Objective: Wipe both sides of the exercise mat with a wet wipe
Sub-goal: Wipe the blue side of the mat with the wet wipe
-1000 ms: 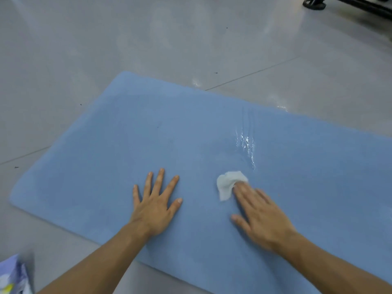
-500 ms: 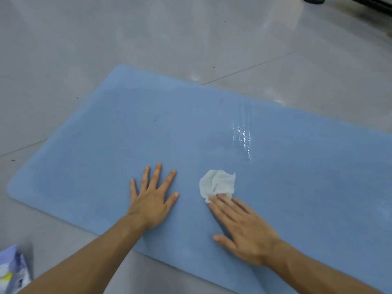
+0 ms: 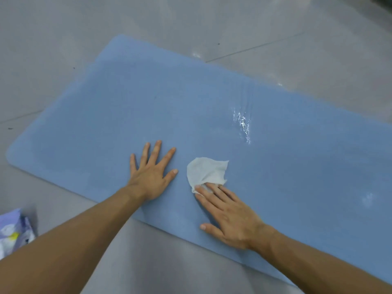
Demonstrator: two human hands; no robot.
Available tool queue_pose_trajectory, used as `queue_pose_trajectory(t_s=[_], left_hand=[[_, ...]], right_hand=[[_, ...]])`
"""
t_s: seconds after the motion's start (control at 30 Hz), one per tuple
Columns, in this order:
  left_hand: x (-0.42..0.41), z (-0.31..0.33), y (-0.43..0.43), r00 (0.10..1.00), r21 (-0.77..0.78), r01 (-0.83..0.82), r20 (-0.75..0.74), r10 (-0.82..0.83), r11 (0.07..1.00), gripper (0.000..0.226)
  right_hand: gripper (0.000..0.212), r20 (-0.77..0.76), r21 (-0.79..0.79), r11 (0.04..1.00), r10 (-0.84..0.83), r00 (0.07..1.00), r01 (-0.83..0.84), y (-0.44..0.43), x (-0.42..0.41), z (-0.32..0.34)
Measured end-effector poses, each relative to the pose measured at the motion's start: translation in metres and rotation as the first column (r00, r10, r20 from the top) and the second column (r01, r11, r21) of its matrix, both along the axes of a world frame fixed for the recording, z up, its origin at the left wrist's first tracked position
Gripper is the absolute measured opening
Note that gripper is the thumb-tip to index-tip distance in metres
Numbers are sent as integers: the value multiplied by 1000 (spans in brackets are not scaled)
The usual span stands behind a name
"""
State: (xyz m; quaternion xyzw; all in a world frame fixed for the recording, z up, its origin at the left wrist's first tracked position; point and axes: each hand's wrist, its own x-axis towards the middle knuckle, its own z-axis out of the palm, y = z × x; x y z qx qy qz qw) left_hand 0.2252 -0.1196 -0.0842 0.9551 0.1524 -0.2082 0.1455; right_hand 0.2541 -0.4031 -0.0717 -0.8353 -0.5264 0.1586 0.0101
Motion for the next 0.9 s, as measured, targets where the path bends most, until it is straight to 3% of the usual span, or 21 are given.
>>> queue_pose_trajectory(t_s=[0.2, 0.33, 0.4, 0.53, 0.7, 0.77, 0.9], left_hand=[[-1, 4, 3, 1000, -7, 11, -8, -11, 1000, 68], [-1, 3, 4, 1000, -10, 12, -6, -12, 1000, 68], [-1, 2, 4, 1000, -22, 6, -15, -7, 1000, 68], [-2, 1, 5, 1000, -33, 5, -13, -5, 999, 68], [-3, -2, 6, 1000, -29, 17, -7, -17, 999, 68], [-4, -4, 6, 1000, -25, 22, -5, -22, 999, 68], [-4, -3, 6, 1000, -30, 22, -11, -22, 999, 68]], right_hand=[[87, 38, -60, 951, -302, 952, 304, -5, 44, -6], [97, -55, -49, 897, -442, 895, 440, 18, 65, -4], [96, -96, -44, 922, -387, 917, 385, 33, 58, -2], [84, -89, 19, 993, -117, 989, 119, 36, 26, -6], [75, -77, 9, 982, 190, 979, -190, -3, -12, -7], [73, -8, -8, 988, 157, 988, -157, -18, -7, -5], [74, 77, -48, 992, -114, 990, 118, -24, 29, -6]])
